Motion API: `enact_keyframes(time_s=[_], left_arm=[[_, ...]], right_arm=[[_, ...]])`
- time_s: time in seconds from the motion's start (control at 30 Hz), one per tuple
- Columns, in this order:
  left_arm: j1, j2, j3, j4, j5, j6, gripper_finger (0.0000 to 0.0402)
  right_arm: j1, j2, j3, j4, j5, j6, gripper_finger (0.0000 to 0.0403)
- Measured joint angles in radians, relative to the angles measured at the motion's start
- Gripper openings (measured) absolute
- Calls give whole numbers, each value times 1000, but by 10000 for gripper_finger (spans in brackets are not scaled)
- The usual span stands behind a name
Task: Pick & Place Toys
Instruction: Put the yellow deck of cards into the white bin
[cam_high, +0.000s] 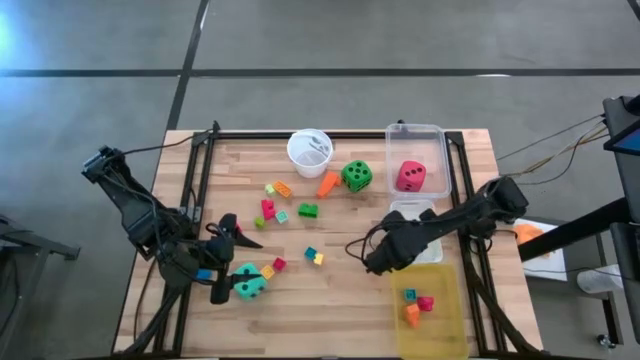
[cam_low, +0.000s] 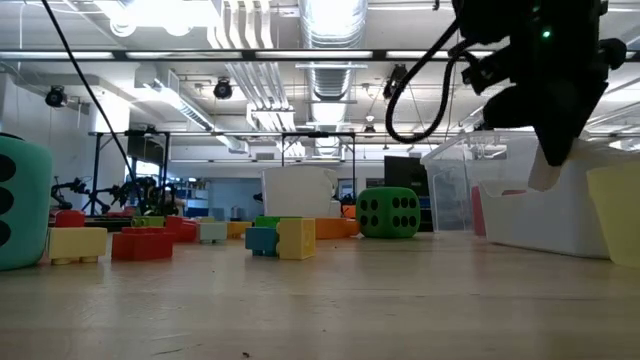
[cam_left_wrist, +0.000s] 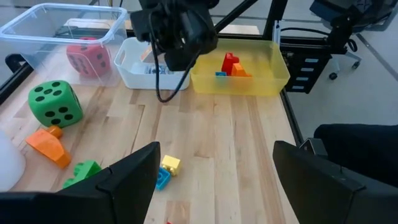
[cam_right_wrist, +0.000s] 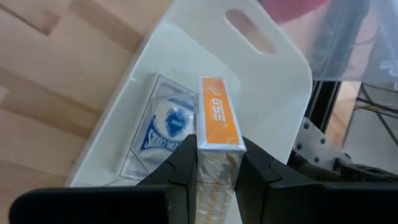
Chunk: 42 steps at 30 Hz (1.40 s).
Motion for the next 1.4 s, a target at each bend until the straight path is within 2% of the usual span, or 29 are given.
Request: enact_keyframes(time_s=[0.57,0.93,1.4], left_arm=[[0,0,0,0,0,-1,314],[0,0,0,0,0,-3,314],[0,1,0,0,0,-3,314]], right_arm=[[-40,77,-8,19,16,-34,61],[-40,90,-13,47,29,-109,61],[-40,90,-12,75,25,-128,61]])
